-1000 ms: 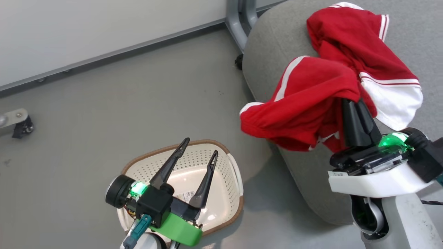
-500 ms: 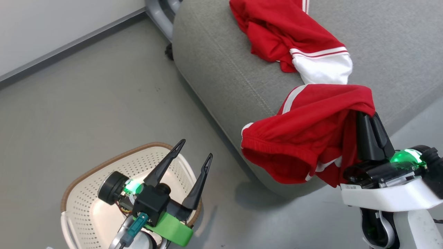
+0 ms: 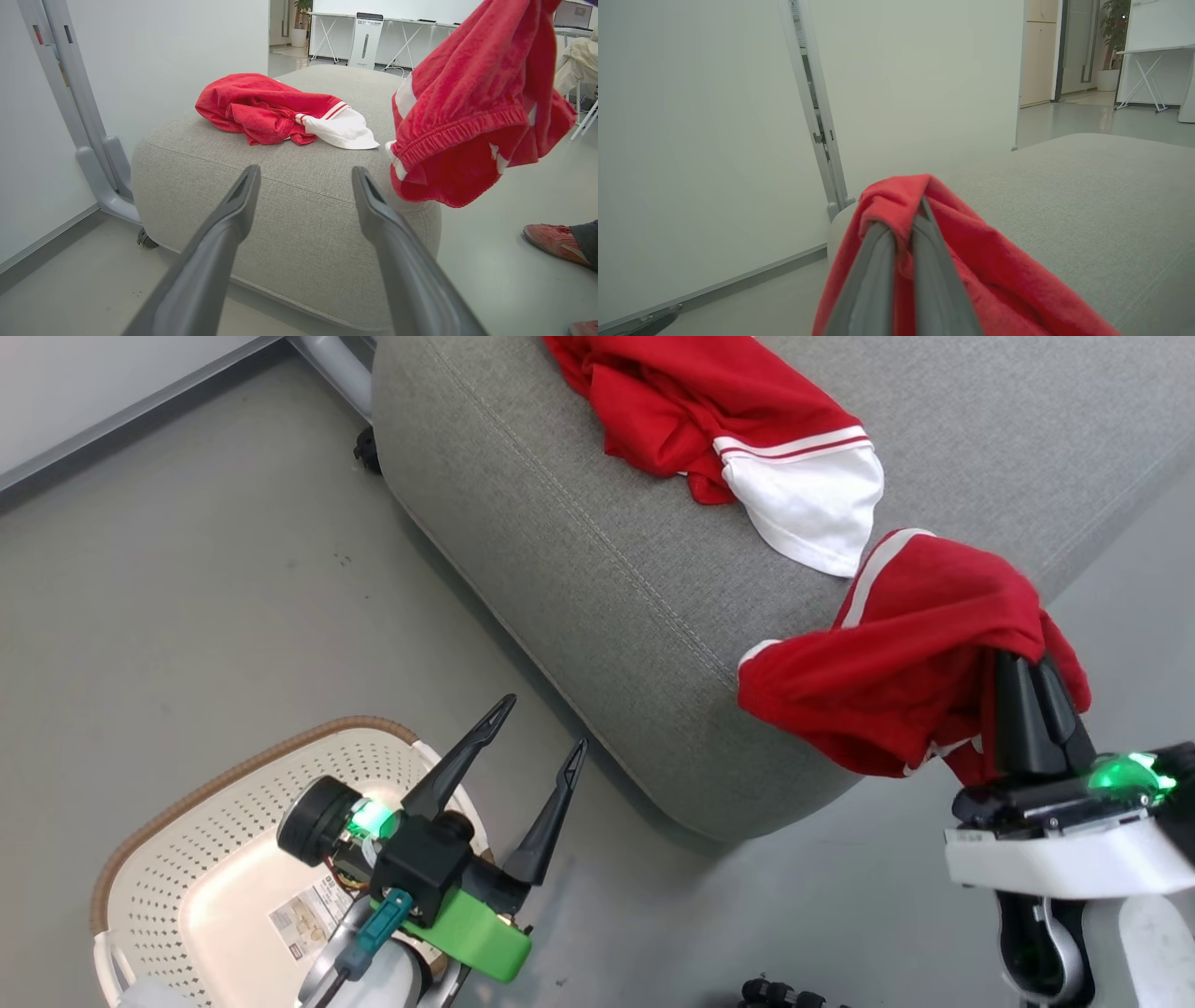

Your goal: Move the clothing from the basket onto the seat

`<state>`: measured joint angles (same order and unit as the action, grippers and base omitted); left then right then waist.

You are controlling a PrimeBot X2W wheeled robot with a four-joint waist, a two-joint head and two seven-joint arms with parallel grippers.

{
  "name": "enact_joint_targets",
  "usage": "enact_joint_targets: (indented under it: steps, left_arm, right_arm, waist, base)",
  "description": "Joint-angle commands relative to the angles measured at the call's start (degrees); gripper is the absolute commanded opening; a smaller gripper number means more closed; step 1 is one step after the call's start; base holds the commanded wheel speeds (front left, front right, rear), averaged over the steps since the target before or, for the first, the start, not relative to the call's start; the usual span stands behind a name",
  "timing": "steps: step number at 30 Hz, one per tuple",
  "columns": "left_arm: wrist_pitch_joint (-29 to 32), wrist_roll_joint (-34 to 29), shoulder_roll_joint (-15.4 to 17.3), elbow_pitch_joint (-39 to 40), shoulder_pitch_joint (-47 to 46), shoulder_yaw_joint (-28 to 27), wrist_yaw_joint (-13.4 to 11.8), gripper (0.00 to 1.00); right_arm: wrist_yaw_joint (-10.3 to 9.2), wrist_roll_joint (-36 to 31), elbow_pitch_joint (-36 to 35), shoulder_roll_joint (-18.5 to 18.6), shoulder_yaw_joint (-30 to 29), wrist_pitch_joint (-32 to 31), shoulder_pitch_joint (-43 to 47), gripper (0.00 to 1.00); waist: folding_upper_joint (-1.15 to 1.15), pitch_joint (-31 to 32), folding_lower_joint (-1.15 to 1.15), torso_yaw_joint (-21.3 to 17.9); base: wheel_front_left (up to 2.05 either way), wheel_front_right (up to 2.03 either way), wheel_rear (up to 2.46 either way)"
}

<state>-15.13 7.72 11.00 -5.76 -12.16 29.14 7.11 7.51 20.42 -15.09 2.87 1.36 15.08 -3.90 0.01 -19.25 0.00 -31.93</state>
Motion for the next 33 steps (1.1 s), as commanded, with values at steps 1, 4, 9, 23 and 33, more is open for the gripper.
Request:
enact_joint_targets:
  steps: [1,4,9,23,33]
  left_arm:
    - [-0.02,-0.27,0.17,0.08,-0.27,-0.49,-0.48,1.00]
    - [-0.02,-0.90,0.66,0.54,-0.98,-0.16,-0.42,1.00]
    - [-0.02,-1.37,1.94,1.16,-2.93,0.75,-0.08,1.00]
    - [-0.02,-2.25,2.37,3.97,-10.34,-0.40,-0.37,1.00]
    - [-0.02,-1.27,1.23,5.97,-12.78,-1.42,-0.09,1.00]
  right_arm:
    - [-0.04,-0.70,0.80,0.06,-0.44,0.13,-2.79,0.00]
    - [-0.05,-1.33,2.38,1.01,-2.20,0.13,-7.24,0.00]
    - [-0.05,-0.58,5.94,4.70,-6.11,0.12,-17.89,0.00]
    - [-0.05,-5.63,24.33,18.38,-13.48,0.10,-45.70,0.00]
    - [-0.06,-8.01,36.55,13.30,-14.96,0.10,-44.30,0.35]
  waist:
    - [-0.01,-1.02,0.00,0.12]
    - [-0.01,-3.07,0.00,1.36]
    - [-0.01,-7.51,0.00,5.23]
    - [-0.01,-21.36,0.00,16.61]
    - [-0.01,-24.19,0.00,19.17]
  base:
    - [0.00,0.00,0.00]
    - [0.00,0.00,0.00]
    - [0.00,0.00,0.00]
    - [0.00,0.00,0.00]
    - [0.00,0.00,0.00]
